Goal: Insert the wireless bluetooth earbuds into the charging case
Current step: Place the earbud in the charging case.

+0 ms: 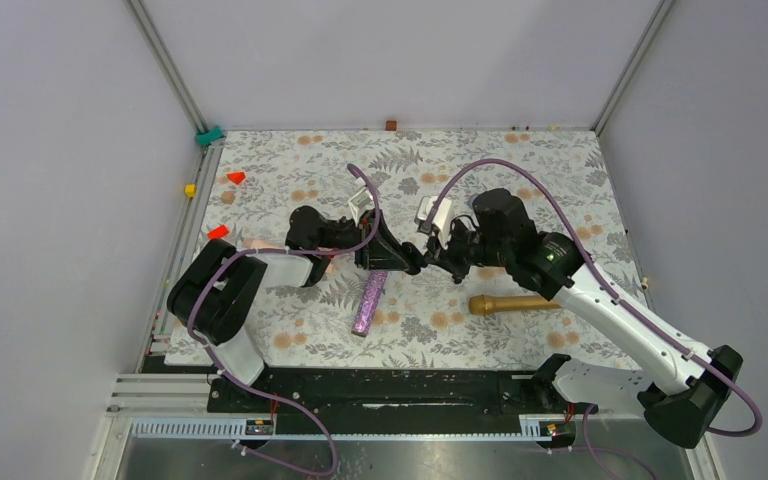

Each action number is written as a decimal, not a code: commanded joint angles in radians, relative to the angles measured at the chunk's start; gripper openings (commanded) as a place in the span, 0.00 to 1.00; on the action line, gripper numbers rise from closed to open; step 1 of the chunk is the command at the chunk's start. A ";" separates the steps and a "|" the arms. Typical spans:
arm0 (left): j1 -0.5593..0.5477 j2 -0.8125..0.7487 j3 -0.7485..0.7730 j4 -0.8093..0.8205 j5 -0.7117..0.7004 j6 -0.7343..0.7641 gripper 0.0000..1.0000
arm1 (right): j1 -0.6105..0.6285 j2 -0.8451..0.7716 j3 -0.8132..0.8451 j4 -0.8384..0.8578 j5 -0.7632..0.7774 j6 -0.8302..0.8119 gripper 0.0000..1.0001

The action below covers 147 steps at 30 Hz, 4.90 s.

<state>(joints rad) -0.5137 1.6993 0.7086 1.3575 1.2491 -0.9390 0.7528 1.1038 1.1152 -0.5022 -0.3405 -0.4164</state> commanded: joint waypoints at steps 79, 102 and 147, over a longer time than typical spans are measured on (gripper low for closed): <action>0.041 -0.092 -0.011 0.081 -0.037 0.050 0.04 | 0.027 0.085 -0.024 0.178 0.010 0.236 0.02; 0.043 -0.107 -0.017 0.081 -0.031 0.066 0.04 | 0.109 0.118 0.037 0.028 0.008 0.017 0.06; 0.049 -0.277 -0.093 0.052 0.010 0.306 0.12 | 0.120 0.142 0.105 0.003 -0.048 0.188 0.09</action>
<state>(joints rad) -0.4568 1.4799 0.5995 1.3025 1.2900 -0.6834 0.8494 1.2400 1.2568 -0.5453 -0.3363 -0.2459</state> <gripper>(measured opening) 0.294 0.120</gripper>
